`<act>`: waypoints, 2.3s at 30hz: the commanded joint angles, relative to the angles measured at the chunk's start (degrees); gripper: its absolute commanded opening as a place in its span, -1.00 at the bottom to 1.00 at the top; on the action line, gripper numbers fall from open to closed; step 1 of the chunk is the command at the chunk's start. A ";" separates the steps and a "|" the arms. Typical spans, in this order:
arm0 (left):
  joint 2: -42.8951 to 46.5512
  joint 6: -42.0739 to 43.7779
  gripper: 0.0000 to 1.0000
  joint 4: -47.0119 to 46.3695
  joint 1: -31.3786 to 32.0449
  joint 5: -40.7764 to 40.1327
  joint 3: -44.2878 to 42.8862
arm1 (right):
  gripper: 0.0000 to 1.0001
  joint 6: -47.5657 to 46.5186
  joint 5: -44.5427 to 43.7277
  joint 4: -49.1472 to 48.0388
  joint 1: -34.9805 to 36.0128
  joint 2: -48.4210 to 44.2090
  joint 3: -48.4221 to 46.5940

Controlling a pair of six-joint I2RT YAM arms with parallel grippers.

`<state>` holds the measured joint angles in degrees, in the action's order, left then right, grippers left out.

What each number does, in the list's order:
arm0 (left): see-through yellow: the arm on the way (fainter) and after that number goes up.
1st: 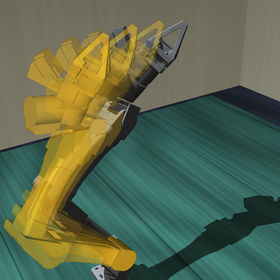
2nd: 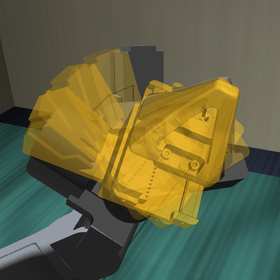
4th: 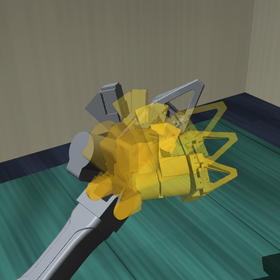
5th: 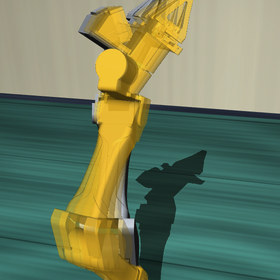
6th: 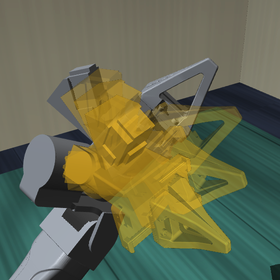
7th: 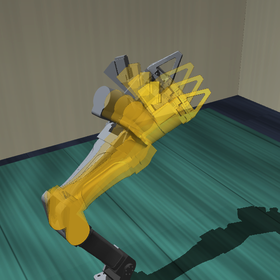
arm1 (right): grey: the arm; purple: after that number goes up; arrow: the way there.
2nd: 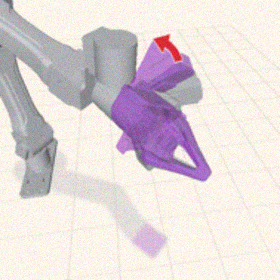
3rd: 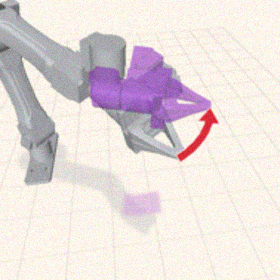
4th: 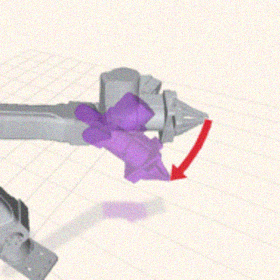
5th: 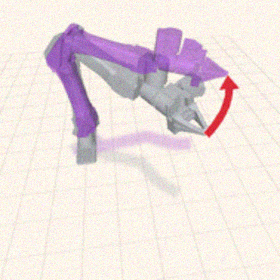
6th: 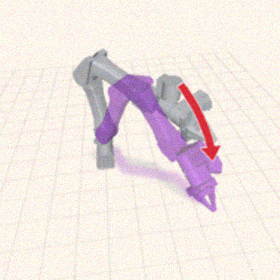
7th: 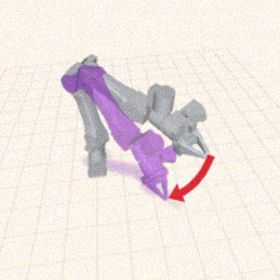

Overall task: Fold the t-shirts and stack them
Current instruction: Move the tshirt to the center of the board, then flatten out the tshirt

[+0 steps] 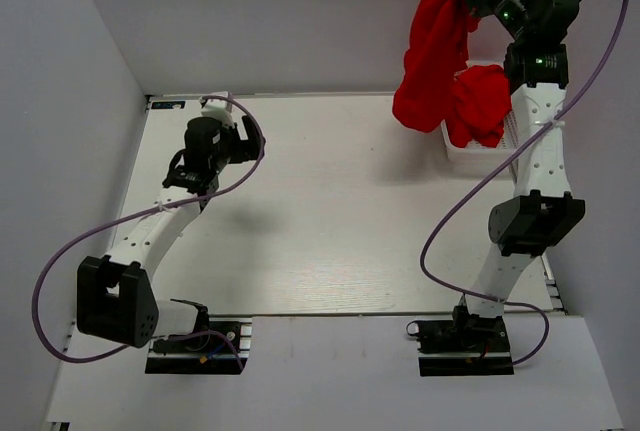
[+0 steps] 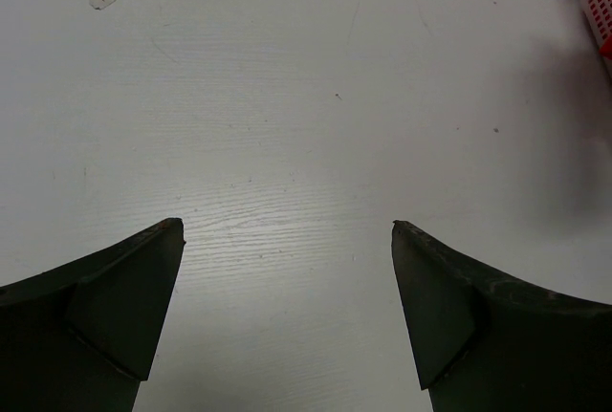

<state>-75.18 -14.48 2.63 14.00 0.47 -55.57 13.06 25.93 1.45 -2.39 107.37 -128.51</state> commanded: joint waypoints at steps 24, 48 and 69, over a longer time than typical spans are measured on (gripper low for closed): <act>13.05 -7.14 1.00 14.14 -0.11 -12.07 6.53 | 0.33 4.17 11.35 -12.11 16.90 -4.55 47.03; -32.39 -7.85 1.00 18.28 0.32 -8.64 -20.62 | 0.81 0.03 -15.56 15.17 23.40 -16.14 65.48; -44.17 -4.50 0.44 15.99 2.61 -0.47 -19.05 | 0.81 1.79 -19.25 6.81 24.19 -13.07 71.11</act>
<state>-114.43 -18.76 16.62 15.81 -5.21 -75.05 14.74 8.84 11.09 21.30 93.65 -57.82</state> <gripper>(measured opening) 0.764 0.904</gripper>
